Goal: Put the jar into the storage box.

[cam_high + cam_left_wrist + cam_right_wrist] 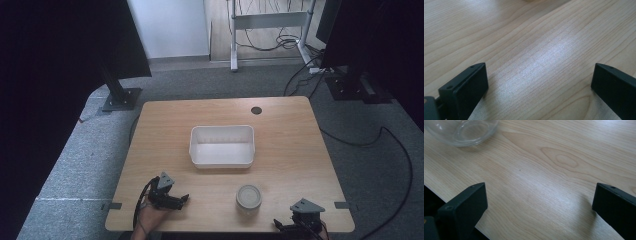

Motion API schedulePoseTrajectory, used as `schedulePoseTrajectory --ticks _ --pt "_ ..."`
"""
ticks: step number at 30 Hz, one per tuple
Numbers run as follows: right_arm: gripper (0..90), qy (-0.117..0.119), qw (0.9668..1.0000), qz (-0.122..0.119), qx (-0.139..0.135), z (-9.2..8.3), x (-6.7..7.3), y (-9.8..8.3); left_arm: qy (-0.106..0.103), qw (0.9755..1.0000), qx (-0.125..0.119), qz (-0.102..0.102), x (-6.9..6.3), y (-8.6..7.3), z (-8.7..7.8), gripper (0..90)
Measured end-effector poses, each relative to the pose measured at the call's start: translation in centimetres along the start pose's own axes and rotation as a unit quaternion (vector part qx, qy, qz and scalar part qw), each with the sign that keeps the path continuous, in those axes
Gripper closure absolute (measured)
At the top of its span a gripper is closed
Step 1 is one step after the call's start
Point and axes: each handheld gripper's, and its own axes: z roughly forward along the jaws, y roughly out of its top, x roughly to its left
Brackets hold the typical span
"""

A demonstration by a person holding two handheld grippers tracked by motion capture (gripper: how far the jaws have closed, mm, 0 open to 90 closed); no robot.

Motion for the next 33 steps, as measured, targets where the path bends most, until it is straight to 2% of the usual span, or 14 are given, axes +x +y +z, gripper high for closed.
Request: schedulePoseTrajectory --ticks 19,33 --pt "0.0 0.025 0.9994 -0.022 -0.007 0.8 1.4 0.9 0.002 1.0 0.0 -0.001 0.0 0.0 0.0 0.6" --pt "0.0 0.041 0.9981 -0.035 -0.031 0.7 2.4 2.5 0.002 1.0 0.0 -0.002 0.0 0.0 0.0 0.6"
